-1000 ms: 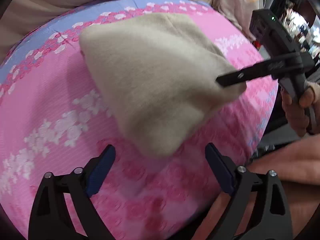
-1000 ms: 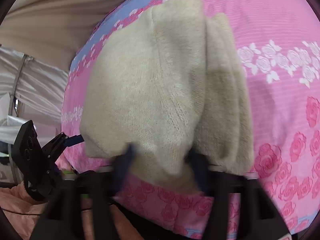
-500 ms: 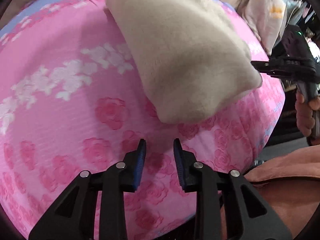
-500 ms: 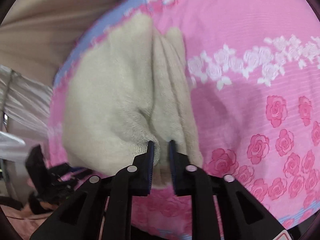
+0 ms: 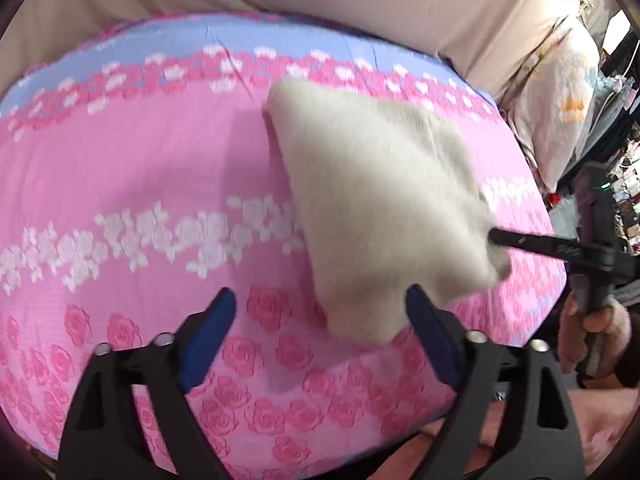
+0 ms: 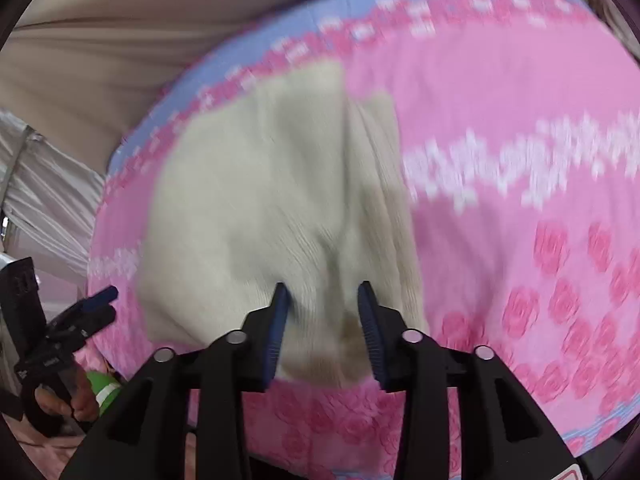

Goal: Fold small clothes

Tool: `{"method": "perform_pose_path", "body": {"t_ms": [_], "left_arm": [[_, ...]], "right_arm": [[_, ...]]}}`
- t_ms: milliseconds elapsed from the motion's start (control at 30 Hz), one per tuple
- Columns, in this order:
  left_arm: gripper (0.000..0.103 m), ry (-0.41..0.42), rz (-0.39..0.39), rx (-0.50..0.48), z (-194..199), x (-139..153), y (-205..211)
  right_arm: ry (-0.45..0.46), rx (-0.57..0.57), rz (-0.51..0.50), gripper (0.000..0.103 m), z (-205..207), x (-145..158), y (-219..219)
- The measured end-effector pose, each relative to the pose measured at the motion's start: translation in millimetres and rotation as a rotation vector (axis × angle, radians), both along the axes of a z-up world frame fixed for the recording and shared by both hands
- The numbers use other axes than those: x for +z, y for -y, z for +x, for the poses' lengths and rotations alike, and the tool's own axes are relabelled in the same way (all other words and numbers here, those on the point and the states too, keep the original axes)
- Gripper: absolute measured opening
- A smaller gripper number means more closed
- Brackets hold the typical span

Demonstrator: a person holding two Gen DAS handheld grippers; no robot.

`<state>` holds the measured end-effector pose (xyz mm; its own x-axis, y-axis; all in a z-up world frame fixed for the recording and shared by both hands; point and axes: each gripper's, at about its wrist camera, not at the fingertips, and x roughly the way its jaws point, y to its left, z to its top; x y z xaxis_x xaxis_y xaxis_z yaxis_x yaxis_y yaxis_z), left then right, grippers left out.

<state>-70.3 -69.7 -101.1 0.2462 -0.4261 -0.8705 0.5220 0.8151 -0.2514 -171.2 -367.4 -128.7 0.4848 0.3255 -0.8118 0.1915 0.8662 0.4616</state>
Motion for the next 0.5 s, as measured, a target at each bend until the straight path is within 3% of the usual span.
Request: {"method": "perform_pose_path", "body": {"t_ms": [33,67,200,267,300,333,500], "left_arm": [[0.088,0.013,0.011,0.005,0,4,6],[0.088,0.015,0.026,0.003,1,5,10],[0.088,0.037,0.090,0.019,4,5,25],[0.088,0.035,0.103,0.030,6,4,26],[0.088,0.035,0.110,0.034,7,3,27],[0.088,0.036,0.116,0.036,8,3,27],[0.088,0.041,0.135,0.052,15,6,30]], "right_arm": [[0.014,0.009,0.003,0.060,8,4,-1],[0.020,0.008,0.001,0.063,21,5,-1],[-0.036,-0.023,-0.026,0.067,67,-20,-7],[-0.061,-0.014,-0.031,0.050,81,-30,-9],[-0.063,-0.003,-0.045,0.025,84,-29,-13],[-0.048,0.009,-0.045,0.017,84,-24,-15],[0.046,-0.042,-0.096,0.010,67,20,2]]}}
